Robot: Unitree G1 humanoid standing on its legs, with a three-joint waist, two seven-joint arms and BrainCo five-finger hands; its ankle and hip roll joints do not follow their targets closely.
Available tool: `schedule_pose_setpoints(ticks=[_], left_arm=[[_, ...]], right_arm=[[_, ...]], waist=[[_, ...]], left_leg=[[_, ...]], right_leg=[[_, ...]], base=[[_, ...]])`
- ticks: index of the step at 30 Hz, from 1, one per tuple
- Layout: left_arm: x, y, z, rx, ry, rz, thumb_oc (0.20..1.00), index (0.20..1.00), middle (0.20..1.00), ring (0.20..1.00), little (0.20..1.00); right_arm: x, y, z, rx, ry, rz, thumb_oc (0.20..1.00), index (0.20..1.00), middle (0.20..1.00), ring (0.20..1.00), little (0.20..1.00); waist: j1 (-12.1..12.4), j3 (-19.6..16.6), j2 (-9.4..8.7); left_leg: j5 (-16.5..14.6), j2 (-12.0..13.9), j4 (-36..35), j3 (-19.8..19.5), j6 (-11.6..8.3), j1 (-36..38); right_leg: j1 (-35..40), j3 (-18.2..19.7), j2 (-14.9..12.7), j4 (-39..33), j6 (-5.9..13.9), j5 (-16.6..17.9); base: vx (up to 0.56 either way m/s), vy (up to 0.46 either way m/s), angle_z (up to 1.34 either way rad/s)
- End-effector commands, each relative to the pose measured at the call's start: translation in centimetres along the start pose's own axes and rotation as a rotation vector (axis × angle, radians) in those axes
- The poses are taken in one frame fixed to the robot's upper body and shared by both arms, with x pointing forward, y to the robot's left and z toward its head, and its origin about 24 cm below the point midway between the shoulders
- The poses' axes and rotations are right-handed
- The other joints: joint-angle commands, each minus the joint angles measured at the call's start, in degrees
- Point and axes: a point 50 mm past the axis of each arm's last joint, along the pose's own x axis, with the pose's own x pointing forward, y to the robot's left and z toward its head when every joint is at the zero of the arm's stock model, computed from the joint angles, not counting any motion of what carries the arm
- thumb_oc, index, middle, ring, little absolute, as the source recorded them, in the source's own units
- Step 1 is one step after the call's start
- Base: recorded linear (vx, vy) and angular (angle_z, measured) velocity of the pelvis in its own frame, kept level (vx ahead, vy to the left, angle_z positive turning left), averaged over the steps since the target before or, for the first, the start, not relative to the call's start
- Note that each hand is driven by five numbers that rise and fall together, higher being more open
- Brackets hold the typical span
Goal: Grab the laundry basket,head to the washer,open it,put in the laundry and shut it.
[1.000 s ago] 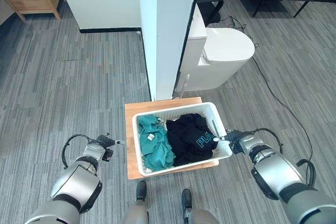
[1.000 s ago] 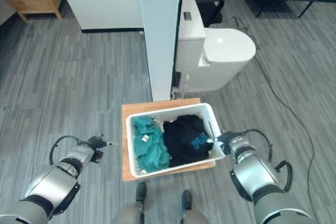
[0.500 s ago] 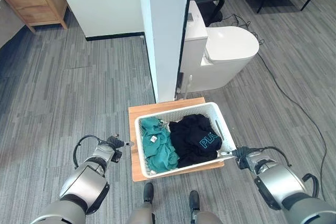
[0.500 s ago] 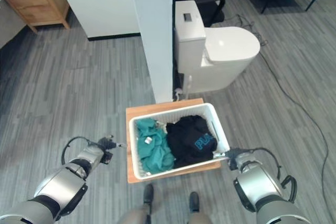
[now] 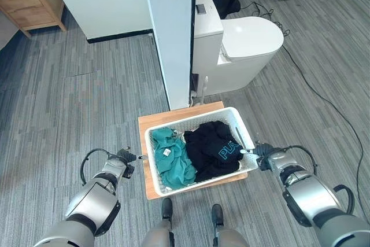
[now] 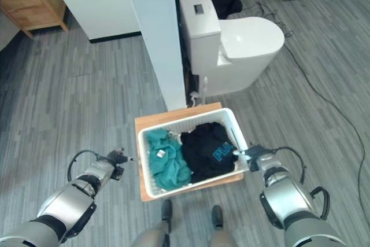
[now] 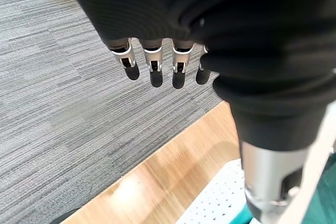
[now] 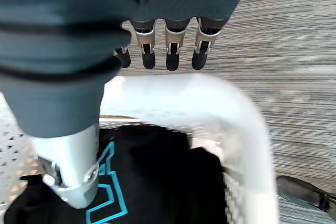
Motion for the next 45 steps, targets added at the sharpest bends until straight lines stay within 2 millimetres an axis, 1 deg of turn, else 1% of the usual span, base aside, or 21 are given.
schedule_pose_setpoints(ticks=[1, 6, 9, 16, 19, 22, 23, 24, 25, 26, 27, 30, 31, 34, 37, 38, 39, 45], left_arm=[[-0.2, 2.2, 3.6, -0.047, -0.078, 0.087, 1.000, 1.000, 1.000, 1.000, 1.000], [-0.2, 2.0, 4.3, -0.029, -0.095, 0.087, 1.000, 1.000, 1.000, 1.000, 1.000], [-0.3, 1.7, 4.8, 0.008, -0.103, 0.090, 1.000, 1.000, 1.000, 1.000, 1.000], [-0.4, 1.6, 6.0, 0.003, -0.135, 0.099, 1.000, 1.000, 1.000, 1.000, 1.000], [-0.4, 1.6, 5.9, -0.005, -0.137, 0.102, 1.000, 1.000, 1.000, 1.000, 1.000], [-0.3, 1.8, 5.0, 0.033, -0.112, 0.115, 1.000, 1.000, 1.000, 1.000, 1.000], [-0.3, 1.8, 5.0, 0.033, -0.112, 0.115, 1.000, 1.000, 1.000, 1.000, 1.000], [-0.3, 2.0, 4.6, 0.041, -0.101, 0.121, 1.000, 1.000, 1.000, 1.000, 1.000], [-0.2, 2.2, 3.4, 0.051, -0.070, 0.128, 1.000, 1.000, 1.000, 1.000, 1.000], [-0.1, 2.4, 2.9, 0.053, -0.057, 0.131, 1.000, 1.000, 1.000, 1.000, 1.000], [-0.1, 2.5, 2.1, 0.083, -0.040, 0.140, 1.000, 1.000, 1.000, 1.000, 1.000], [-0.1, 2.6, 1.5, 0.084, -0.026, 0.140, 1.000, 1.000, 1.000, 1.000, 1.000], [-0.1, 2.5, 1.0, 0.087, -0.015, 0.135, 1.000, 1.000, 1.000, 1.000, 1.000], [-0.1, 2.3, 0.5, 0.094, -0.005, 0.128, 1.000, 1.000, 1.000, 1.000, 1.000], [-0.1, 1.9, 0.7, 0.095, -0.013, 0.116, 1.000, 1.000, 1.000, 1.000, 1.000], [0.0, 1.3, 1.4, 0.099, -0.036, 0.099, 1.000, 1.000, 1.000, 1.000, 1.000], [-0.1, 0.9, 2.0, 0.101, -0.055, 0.089, 1.000, 1.000, 1.000, 1.000, 1.000], [-0.3, -1.8, 4.7, 0.120, -0.140, 0.019, 1.000, 1.000, 1.000, 1.000, 1.000]], right_arm=[[-0.4, -2.2, 3.5, -0.053, -0.086, -0.086, 1.000, 1.000, 1.000, 1.000, 1.000], [-0.4, -2.2, 3.6, -0.078, -0.087, -0.087, 1.000, 1.000, 1.000, 1.000, 1.000], [-0.5, -2.5, 4.3, -0.118, -0.090, -0.096, 1.000, 1.000, 1.000, 1.000, 1.000], [-0.9, -2.7, 6.7, -0.164, -0.151, -0.121, 1.000, 1.000, 1.000, 1.000, 1.000], [-1.0, -2.4, 7.3, -0.190, -0.177, -0.119, 1.000, 1.000, 1.000, 1.000, 1.000], [-0.9, -2.3, 7.2, -0.198, -0.178, -0.111, 1.000, 1.000, 1.000, 1.000, 1.000], [-0.9, -2.3, 7.2, -0.198, -0.178, -0.111, 1.000, 1.000, 1.000, 1.000, 1.000], [-0.9, -2.2, 7.2, -0.196, -0.177, -0.107, 1.000, 1.000, 1.000, 1.000, 1.000], [-0.8, -2.0, 6.8, -0.199, -0.171, -0.095, 1.000, 1.000, 1.000, 1.000, 1.000], [-0.8, -1.8, 6.6, -0.206, -0.166, -0.086, 1.000, 1.000, 1.000, 1.000, 1.000], [-0.6, -1.5, 5.8, -0.206, -0.150, -0.069, 1.000, 1.000, 1.000, 1.000, 1.000], [-0.5, -1.3, 5.4, -0.210, -0.141, -0.062, 1.000, 1.000, 1.000, 1.000, 1.000], [-0.4, -1.2, 4.7, -0.206, -0.123, -0.053, 1.000, 1.000, 1.000, 1.000, 1.000], [-0.3, -1.0, 3.4, -0.205, -0.090, -0.040, 1.000, 1.000, 1.000, 1.000, 1.000], [-0.2, -1.2, 2.8, -0.201, -0.069, -0.041, 1.000, 1.000, 1.000, 1.000, 1.000], [-0.2, -1.3, 2.0, -0.195, -0.037, -0.041, 1.000, 1.000, 1.000, 1.000, 1.000], [-0.2, -1.5, 1.7, -0.195, -0.022, -0.046, 1.000, 1.000, 1.000, 1.000, 1.000], [-0.3, -2.9, 0.5, -0.174, 0.038, -0.081, 1.000, 1.000, 1.000, 1.000, 1.000]], waist=[[0.2, 2.1, -0.57], [0.4, 2.8, -0.66], [0.4, 3.8, -0.56], [0.3, 4.7, 0.13], [0.3, 4.4, 0.29], [0.3, 3.7, 0.31], [0.3, 3.7, 0.32], [0.3, 3.4, 0.28], [0.5, 2.7, 0.09], [0.7, 2.4, 0.04], [1.1, 1.9, -0.02], [1.2, 1.8, -0.02], [1.6, 1.5, 0.06], [2.1, 1.3, 0.57], [2.3, 1.2, 1.01], [2.7, 1.2, 1.66], [2.9, 1.2, 2.11], [3.2, 1.5, 5.16]], left_leg=[[-3.9, 0.8, 0.2, -4.5, -0.23, 2.8], [-3.5, 0.9, 0.2, -4.8, -0.27, 2.0], [-3.0, 0.9, 0.2, -4.9, -0.45, 1.1], [-2.6, 1.0, 0.2, -4.7, -0.79, 0.0], [-2.6, 1.2, 0.2, -4.7, -0.93, 0.5], [-2.9, 1.6, 0.2, -4.9, -1.11, 1.7], [-3.0, 1.6, 0.2, -4.9, -1.11, 1.8], [-3.1, 1.7, 0.2, -5.1, -1.14, 2.1], [-3.2, 1.9, 0.2, -5.3, -1.28, 2.9], [-3.3, 2.1, 0.2, -5.4, -1.32, 3.2], [-3.3, 2.2, 0.2, -5.7, -1.37, 3.7], [-3.3, 2.2, 0.2, -6.0, -1.39, 4.0], [-3.3, 2.4, 0.2, -6.3, -1.47, 4.1], [-3.0, 2.4, 0.2, -7.0, -1.45, 4.1], [-2.7, 2.4, 0.2, -7.3, -1.48, 4.0], [-2.5, 2.2, 0.2, -7.6, -1.47, 3.9], [-2.3, 2.0, 0.2, -7.8, -1.50, 3.8], [-1.5, 1.2, 0.2, -8.8, -1.73, 3.2]], right_leg=[[-4.2, -0.9, -3.4, -0.2, 4.27, 4.4], [-4.8, -1.2, -3.4, -0.2, 4.14, 4.5], [-5.6, -1.2, -3.3, -0.2, 3.91, 4.6], [-7.0, -0.7, -3.0, -0.2, 3.69, 4.7], [-6.5, -0.5, -2.7, -0.2, 3.46, 4.2], [-4.9, -0.9, -2.3, -0.2, 3.20, 3.3], [-4.8, -1.0, -2.3, -0.2, 3.19, 3.3], [-4.3, -1.0, -2.2, -0.2, 3.09, 2.9], [-3.2, -1.5, -2.1, -0.2, 2.89, 2.4], [-2.7, -1.7, -2.0, -0.2, 2.79, 2.2], [-1.8, -2.2, -2.0, -0.2, 2.58, 1.8], [-1.3, -2.6, -2.0, -0.2, 2.52, 1.7], [-0.8, -3.2, -2.1, -0.2, 2.38, 1.5], [-0.3, -4.0, -2.1, -0.2, 2.16, 1.2], [-0.1, -4.4, -2.2, -0.2, 2.08, 1.2], [0.2, -4.9, -2.3, -0.2, 1.99, 1.1], [0.3, -5.2, -2.4, -0.2, 1.96, 1.1], [0.8, -6.5, -3.2, -0.2, 2.00, 0.9]], base=[[0.00, 0.000, 0.00], [0.00, -0.007, 0.00], [0.00, -0.023, 0.01], [0.01, -0.008, 0.00], [0.05, -0.035, -0.03], [0.06, -0.034, 0.00], [0.06, -0.030, 0.02], [0.06, -0.044, 0.04], [0.07, -0.062, 0.05], [0.06, -0.082, 0.10], [0.02, -0.053, 0.11], [0.00, -0.036, 0.10], [-0.01, -0.049, 0.20], [-0.03, -0.042, 0.19], [-0.02, -0.027, 0.12], [-0.03, -0.024, 0.06], [-0.05, -0.027, 0.04], [-0.03, -0.002, 0.12]])
